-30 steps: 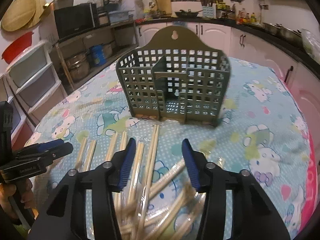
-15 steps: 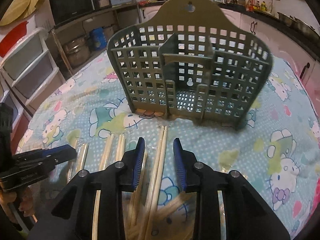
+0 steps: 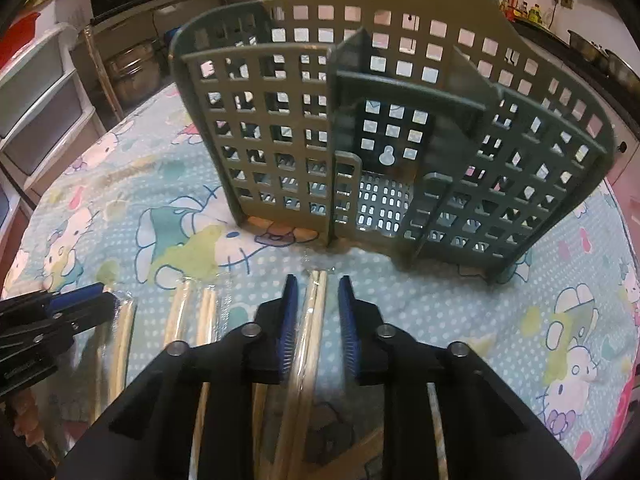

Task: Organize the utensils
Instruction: 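Lower both grippers toward the plastic-wrapped wooden chopsticks on the tablecloth, then close the right gripper on one chopstick while the left gripper closes on another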

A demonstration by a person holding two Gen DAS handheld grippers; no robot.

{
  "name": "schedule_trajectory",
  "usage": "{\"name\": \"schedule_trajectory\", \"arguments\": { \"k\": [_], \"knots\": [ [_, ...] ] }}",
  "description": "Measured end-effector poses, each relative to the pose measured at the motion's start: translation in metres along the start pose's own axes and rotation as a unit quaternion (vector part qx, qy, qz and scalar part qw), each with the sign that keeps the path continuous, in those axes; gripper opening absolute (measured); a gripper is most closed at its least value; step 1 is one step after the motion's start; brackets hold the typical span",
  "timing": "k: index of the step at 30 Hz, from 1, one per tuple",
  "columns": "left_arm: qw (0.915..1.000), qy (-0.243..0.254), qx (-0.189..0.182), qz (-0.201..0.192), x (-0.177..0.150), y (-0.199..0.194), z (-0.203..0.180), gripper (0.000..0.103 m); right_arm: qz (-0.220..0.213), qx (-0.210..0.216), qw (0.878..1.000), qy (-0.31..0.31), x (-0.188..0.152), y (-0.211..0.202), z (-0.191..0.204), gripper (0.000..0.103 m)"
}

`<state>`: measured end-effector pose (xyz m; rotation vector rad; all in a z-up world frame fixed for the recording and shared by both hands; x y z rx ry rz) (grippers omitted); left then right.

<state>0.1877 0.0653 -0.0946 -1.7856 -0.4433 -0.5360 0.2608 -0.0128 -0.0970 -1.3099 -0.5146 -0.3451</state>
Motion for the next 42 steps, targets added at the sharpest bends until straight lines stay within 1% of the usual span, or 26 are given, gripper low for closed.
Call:
{"name": "schedule_trajectory", "arguments": {
  "k": [1, 5, 12, 14, 16, 20, 21, 24, 26, 28, 30, 34, 37, 42],
  "knots": [
    [1.0, 0.002, 0.002, 0.0, 0.001, 0.001, 0.0, 0.016, -0.002, -0.002, 1.0, 0.001, 0.001, 0.002, 0.003, 0.012],
    [0.9999, 0.008, 0.009, -0.001, 0.006, 0.004, -0.002, 0.017, -0.011, 0.012, 1.0, 0.019, 0.004, -0.004, -0.006, 0.011],
    [0.9974, 0.055, 0.047, 0.002, 0.01, 0.009, -0.015, 0.017, -0.035, 0.047, 0.998, 0.029, 0.006, -0.034, -0.019, 0.006],
    [0.9951, 0.077, 0.062, 0.003, 0.01, 0.01, -0.019, 0.015, -0.04, 0.055, 0.997, 0.029, 0.006, -0.043, -0.02, 0.006],
    [0.9939, 0.089, 0.065, 0.001, 0.01, 0.01, -0.02, 0.011, -0.046, 0.064, 0.996, 0.029, 0.006, -0.054, -0.024, 0.005],
    [0.9951, 0.086, 0.048, -0.006, 0.013, 0.005, -0.016, 0.009, -0.059, 0.084, 0.994, 0.039, 0.008, -0.069, -0.033, 0.005],
    [0.9957, 0.083, 0.04, -0.012, 0.013, 0.002, -0.015, 0.004, -0.061, 0.092, 0.993, 0.047, 0.01, -0.072, -0.036, 0.005],
    [0.9964, 0.076, 0.02, -0.031, 0.018, -0.01, -0.015, 0.003, -0.071, 0.112, 0.989, 0.06, 0.009, -0.081, -0.042, 0.005],
    [0.9957, 0.079, 0.02, -0.043, 0.021, -0.019, -0.018, 0.003, -0.079, 0.12, 0.988, 0.063, 0.013, -0.089, -0.04, 0.005],
    [0.995, 0.079, 0.009, -0.06, 0.028, -0.031, -0.02, 0.003, -0.086, 0.133, 0.985, 0.067, 0.013, -0.099, -0.045, 0.005],
    [0.9942, 0.08, 0.002, -0.072, 0.033, -0.041, -0.024, 0.002, -0.093, 0.141, 0.983, 0.066, 0.015, -0.105, -0.041, 0.005],
    [0.9904, 0.093, -0.006, -0.102, 0.044, -0.067, -0.038, 0.002, -0.114, 0.155, 0.98, 0.061, 0.014, -0.128, -0.047, 0.005],
    [0.9859, 0.106, -0.013, -0.129, 0.055, -0.089, -0.05, 0.002, -0.127, 0.165, 0.976, 0.064, 0.019, -0.141, -0.041, 0.005],
    [0.9789, 0.123, -0.021, -0.162, 0.067, -0.117, -0.064, 0.001, -0.151, 0.176, 0.97, 0.069, 0.019, -0.163, -0.045, 0.005]
  ]
}}
Point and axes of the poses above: each gripper's, at about its wrist camera, not at the fingertips, and y roughly the way its jaws point, z to its left, x to its top, the point moved 2 cm from there along y, roughly the way its jaws point, and after that the axes turned 15 degrees about y, right-handed, at the moved point
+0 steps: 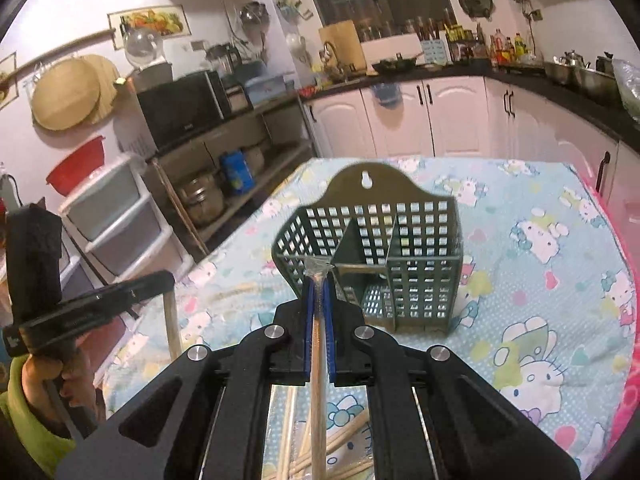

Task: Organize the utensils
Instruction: 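Close the right gripper on one chopstick while the left gripper closes on another, then lift both held chopsticks and carry them above the green slotted holder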

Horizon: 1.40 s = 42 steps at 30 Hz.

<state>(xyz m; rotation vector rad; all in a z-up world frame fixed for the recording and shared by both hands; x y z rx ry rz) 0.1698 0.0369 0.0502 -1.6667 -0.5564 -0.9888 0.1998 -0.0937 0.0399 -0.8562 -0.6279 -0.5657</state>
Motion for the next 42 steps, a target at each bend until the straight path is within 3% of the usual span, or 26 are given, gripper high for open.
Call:
{"name": "schedule_trajectory", "arguments": {
  "k": [9, 23, 42],
  "knots": [
    [0.999, 0.014, -0.017, -0.039, 0.028, -0.017, -0.013, 0.001, -0.037, 0.008, 0.999, -0.001, 0.008, -0.031, 0.002, 0.005],
    [0.9967, 0.035, -0.027, -0.069, 0.082, -0.005, -0.028, 0.001, -0.105, -0.002, 0.994, 0.006, 0.046, -0.06, -0.003, 0.005],
    [0.994, 0.063, 0.012, -0.088, 0.158, 0.037, -0.026, 0.001, -0.185, -0.004, 0.983, 0.0, 0.128, -0.063, 0.004, 0.005]
  ]
}}
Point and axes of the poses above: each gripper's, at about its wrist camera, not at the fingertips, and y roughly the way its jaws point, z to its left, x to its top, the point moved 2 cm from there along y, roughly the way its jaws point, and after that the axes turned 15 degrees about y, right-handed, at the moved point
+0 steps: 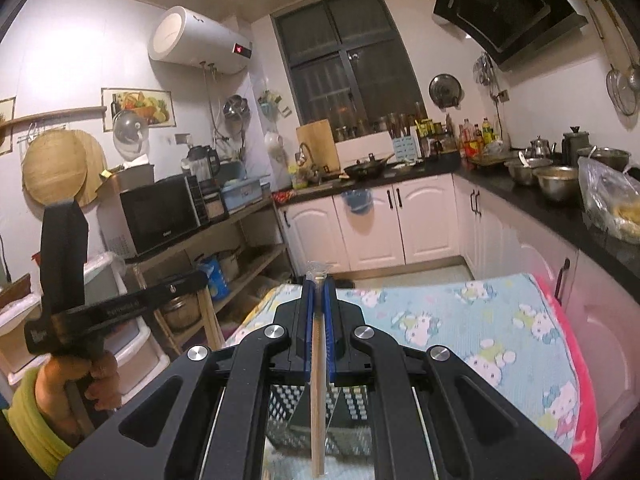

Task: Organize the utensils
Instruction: 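Lift both held chopsticks and carry them above the green slotted holder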

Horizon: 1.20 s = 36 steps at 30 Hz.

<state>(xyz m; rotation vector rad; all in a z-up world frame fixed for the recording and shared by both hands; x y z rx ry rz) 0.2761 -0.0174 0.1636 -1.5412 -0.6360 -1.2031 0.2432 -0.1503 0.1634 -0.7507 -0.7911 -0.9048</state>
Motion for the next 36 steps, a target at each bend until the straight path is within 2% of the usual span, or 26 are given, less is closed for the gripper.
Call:
{"name": "schedule_trajectory", "arguments": {
  "k": [4, 10, 17, 27, 36],
  "knots": [
    [0.9999, 0.001, 0.01, -0.006, 0.002, 0.01, 0.003, 0.001, -0.014, 0.002, 1.0, 0.002, 0.011, 0.01, 0.0, 0.005],
    [0.9984, -0.001, 0.044, -0.035, 0.005, 0.013, 0.009, 0.002, -0.042, -0.007, 0.999, -0.014, 0.02, 0.023, -0.002, 0.005],
    [0.9929, 0.002, 0.093, -0.075, 0.001, 0.013, 0.016, 0.001, -0.051, -0.03, 0.998, -0.021, 0.006, 0.041, -0.015, 0.005],
    [0.9921, 0.012, 0.105, -0.067, -0.033, 0.027, 0.016, 0.002, -0.045, -0.051, 0.997, -0.025, -0.026, 0.062, -0.032, 0.005],
    [0.9937, 0.002, 0.099, -0.053, -0.056, 0.03, 0.017, 0.002, -0.048, -0.066, 0.996, -0.021, -0.045, 0.057, -0.043, 0.005]
  ]
}}
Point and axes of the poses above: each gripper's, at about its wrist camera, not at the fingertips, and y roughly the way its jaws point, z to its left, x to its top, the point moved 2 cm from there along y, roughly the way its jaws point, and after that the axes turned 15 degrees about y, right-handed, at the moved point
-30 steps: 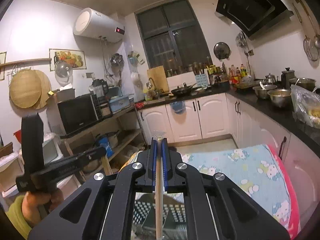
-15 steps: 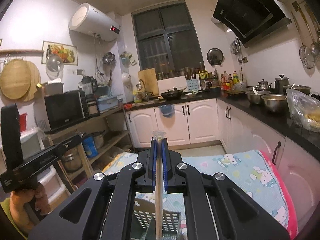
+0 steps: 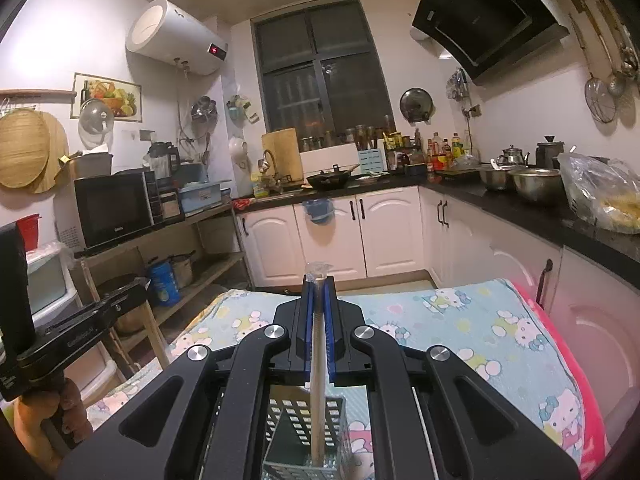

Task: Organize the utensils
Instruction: 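Lift both held chopsticks and carry them above the green slotted holder, then lower both chopsticks into the holder and open both grippers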

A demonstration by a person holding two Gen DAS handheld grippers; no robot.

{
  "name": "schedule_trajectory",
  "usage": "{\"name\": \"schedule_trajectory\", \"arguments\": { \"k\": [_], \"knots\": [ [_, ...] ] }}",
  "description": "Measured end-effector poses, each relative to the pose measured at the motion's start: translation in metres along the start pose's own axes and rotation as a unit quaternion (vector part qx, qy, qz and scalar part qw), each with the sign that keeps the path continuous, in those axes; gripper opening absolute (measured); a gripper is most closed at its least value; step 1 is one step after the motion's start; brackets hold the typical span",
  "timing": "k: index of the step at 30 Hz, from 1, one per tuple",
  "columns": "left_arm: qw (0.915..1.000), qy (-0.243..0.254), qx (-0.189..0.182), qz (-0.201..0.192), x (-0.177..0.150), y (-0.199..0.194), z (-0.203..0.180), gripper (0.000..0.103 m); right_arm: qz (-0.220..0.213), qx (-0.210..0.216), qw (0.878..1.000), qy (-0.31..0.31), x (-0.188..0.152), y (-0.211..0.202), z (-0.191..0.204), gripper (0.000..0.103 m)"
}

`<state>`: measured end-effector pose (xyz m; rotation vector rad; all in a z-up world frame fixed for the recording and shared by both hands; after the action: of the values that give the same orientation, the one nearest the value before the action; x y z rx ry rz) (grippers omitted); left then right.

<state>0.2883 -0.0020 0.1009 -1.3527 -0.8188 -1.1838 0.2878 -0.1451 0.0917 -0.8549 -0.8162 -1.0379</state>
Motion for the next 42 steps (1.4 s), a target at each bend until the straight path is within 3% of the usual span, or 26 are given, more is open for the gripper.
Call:
{"name": "schedule_trajectory", "arguments": {
  "k": [15, 20, 27, 32, 39, 42],
  "knots": [
    [0.9991, -0.028, -0.011, 0.028, -0.017, -0.007, 0.008, 0.002, 0.016, -0.006, 1.0, 0.013, -0.022, -0.033, -0.015, 0.006],
    [0.9988, -0.031, -0.015, 0.035, -0.021, -0.013, 0.006, 0.007, 0.029, -0.005, 0.999, 0.028, -0.029, -0.038, -0.017, 0.014],
    [0.9982, -0.04, -0.018, 0.041, -0.027, -0.023, 0.007, 0.022, 0.038, -0.005, 0.998, 0.045, -0.036, -0.05, -0.02, 0.027],
    [0.9973, -0.047, -0.026, 0.05, -0.032, -0.031, 0.004, 0.038, 0.046, -0.008, 0.998, 0.051, -0.041, -0.057, -0.023, 0.036],
    [0.9963, -0.052, -0.034, 0.059, -0.041, -0.043, 0.0, 0.076, 0.056, -0.011, 0.997, 0.055, -0.049, -0.067, -0.025, 0.047],
    [0.9964, -0.051, -0.032, 0.06, -0.043, -0.048, 0.0, 0.086, 0.063, -0.011, 0.996, 0.055, -0.053, -0.069, -0.025, 0.047]
  ]
}}
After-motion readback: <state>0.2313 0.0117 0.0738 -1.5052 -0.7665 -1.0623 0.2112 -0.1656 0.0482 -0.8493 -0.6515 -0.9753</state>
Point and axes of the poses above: each gripper's, at about its wrist camera, not at the fingertips, and y roughly the way its jaws point, z to its left, x to its top, the point moved 2 cm from there along y, roughly the way its jaws point, and after that the axes turned 15 degrees about y, right-handed, at the moved point
